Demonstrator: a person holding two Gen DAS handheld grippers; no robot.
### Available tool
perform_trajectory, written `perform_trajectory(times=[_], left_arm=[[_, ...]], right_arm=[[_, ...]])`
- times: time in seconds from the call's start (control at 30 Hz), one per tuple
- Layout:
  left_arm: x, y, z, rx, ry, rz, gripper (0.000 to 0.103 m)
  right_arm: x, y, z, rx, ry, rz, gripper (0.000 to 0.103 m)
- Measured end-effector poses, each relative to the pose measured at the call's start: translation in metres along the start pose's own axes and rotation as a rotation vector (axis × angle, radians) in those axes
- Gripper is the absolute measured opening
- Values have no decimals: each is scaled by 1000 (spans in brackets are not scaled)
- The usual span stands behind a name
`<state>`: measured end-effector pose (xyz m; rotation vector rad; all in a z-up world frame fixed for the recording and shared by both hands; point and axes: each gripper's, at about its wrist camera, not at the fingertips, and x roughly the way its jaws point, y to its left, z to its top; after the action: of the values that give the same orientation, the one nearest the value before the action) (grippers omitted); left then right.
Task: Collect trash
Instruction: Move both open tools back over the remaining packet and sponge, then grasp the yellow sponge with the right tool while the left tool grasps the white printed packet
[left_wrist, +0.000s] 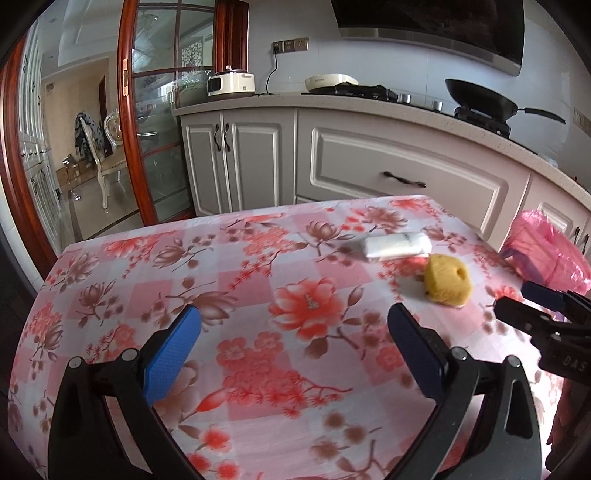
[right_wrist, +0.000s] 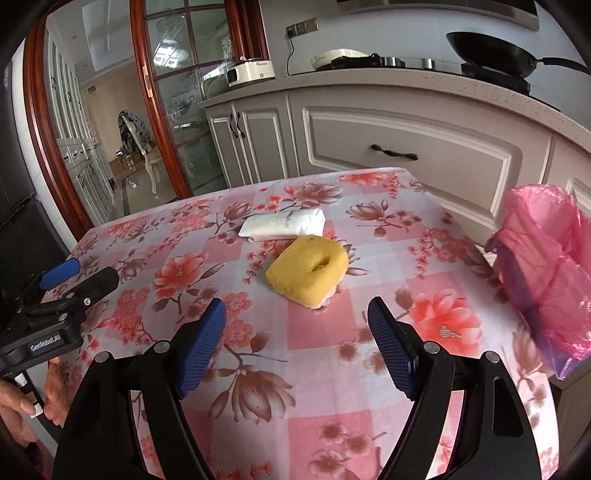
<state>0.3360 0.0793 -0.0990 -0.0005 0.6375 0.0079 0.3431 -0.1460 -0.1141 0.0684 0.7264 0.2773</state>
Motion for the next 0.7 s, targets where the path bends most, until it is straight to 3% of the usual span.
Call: perform_trajectory(times=[0.37,0.57,0.7], left_arm=[[10,13,0,-21,31,22,98],[24,23,3,-34,55,31,98],[33,27,5,-37,75,31,98]], right_arm=[[62,11,24,28,70,-78,77],[81,15,33,17,80,-140,77],[90,14,33,10,109,-138,77]])
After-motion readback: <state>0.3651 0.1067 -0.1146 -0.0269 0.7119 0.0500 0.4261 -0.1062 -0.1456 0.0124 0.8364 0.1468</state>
